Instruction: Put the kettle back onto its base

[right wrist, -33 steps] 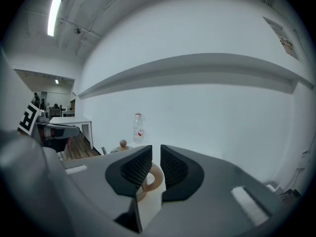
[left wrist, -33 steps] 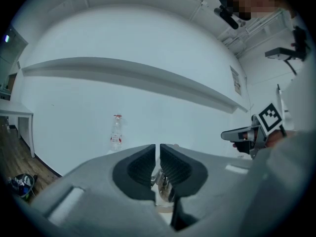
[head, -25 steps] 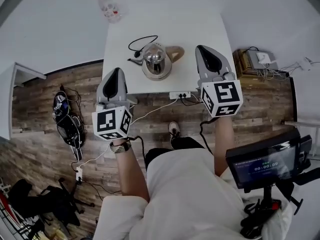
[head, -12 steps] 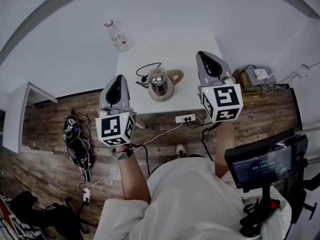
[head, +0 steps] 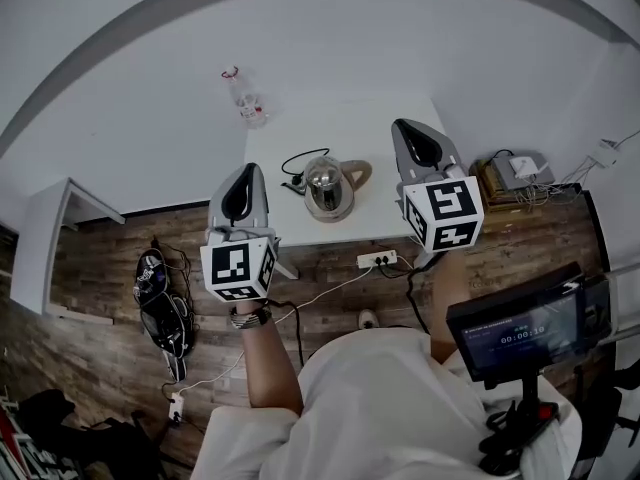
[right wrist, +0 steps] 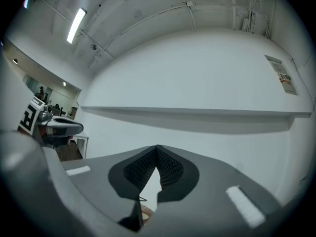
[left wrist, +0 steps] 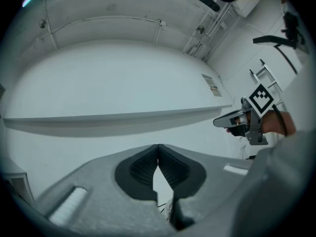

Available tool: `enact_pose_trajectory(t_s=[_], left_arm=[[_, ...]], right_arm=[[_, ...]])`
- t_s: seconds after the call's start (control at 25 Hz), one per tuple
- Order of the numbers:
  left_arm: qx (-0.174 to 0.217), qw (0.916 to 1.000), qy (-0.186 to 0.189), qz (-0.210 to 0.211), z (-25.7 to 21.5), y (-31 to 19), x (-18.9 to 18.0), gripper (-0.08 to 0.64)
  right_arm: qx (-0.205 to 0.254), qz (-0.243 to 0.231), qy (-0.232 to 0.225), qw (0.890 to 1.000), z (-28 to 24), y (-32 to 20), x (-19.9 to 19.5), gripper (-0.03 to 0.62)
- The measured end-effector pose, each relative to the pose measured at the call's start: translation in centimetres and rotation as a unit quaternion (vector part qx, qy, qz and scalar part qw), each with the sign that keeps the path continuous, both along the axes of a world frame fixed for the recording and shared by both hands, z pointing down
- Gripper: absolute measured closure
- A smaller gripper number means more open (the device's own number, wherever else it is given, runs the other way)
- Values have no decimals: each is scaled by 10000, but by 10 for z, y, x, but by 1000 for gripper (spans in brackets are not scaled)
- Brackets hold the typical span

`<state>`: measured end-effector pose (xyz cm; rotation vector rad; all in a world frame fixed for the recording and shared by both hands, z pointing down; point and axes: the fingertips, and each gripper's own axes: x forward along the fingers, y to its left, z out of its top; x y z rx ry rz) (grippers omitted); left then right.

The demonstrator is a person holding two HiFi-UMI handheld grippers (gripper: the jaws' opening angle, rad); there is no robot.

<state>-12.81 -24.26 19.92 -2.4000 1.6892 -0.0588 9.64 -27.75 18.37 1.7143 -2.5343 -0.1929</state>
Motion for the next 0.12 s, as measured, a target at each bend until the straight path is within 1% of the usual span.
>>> enact_pose_trajectory(t_s=[0.12], left_arm=[[-64, 10000, 53, -18, -1, 0, -3, 554]], right_arm=[[-11, 17, -13, 10000, -1, 3, -2, 589]])
